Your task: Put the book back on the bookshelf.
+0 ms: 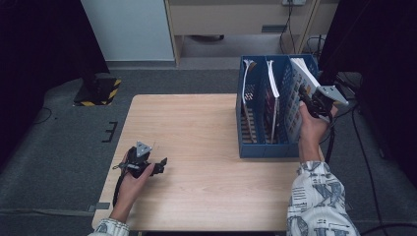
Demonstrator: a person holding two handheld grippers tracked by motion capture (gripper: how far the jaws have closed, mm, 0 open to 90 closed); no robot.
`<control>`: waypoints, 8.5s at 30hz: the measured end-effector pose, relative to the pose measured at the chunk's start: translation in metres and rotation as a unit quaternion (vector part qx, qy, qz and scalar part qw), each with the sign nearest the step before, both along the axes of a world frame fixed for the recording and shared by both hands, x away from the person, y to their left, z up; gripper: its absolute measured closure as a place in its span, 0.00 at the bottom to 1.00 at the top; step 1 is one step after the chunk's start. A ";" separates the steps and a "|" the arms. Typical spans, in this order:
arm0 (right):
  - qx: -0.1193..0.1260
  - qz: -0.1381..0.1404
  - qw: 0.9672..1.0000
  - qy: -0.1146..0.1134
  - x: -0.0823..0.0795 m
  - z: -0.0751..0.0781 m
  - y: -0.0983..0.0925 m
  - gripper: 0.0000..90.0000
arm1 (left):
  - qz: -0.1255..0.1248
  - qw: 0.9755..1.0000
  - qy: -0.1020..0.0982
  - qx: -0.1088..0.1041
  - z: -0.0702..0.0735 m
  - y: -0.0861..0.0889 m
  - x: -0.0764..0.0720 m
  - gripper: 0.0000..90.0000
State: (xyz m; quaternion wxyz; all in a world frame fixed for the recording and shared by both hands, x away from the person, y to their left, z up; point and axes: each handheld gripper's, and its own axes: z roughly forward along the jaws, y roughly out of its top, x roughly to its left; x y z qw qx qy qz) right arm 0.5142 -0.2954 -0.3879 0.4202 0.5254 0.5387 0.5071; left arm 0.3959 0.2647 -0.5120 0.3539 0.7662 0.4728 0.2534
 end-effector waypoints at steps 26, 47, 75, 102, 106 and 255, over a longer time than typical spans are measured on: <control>-0.017 0.020 1.000 0.004 -0.011 -0.010 0.003 0.81 | -0.001 1.000 0.000 0.002 0.001 -0.001 0.000 0.07; -0.023 0.049 0.999 0.007 -0.017 -0.014 0.013 0.78 | -0.002 1.000 -0.001 0.000 0.001 -0.001 0.000 0.07; -0.156 0.016 0.988 -0.006 -0.001 -0.005 0.010 0.81 | 0.006 1.000 -0.001 -0.005 0.001 0.003 0.003 0.07; -0.120 0.032 0.992 -0.006 -0.012 -0.016 0.015 0.75 | 0.001 1.000 -0.004 -0.002 0.002 0.000 0.002 0.07; -0.108 0.038 0.993 -0.004 -0.013 -0.015 0.015 0.68 | 0.000 1.000 -0.003 -0.001 0.002 0.000 0.002 0.07; -0.085 0.166 0.979 0.084 -0.111 -0.017 0.043 0.08 | -0.016 1.000 0.007 0.012 -0.002 -0.004 0.001 0.05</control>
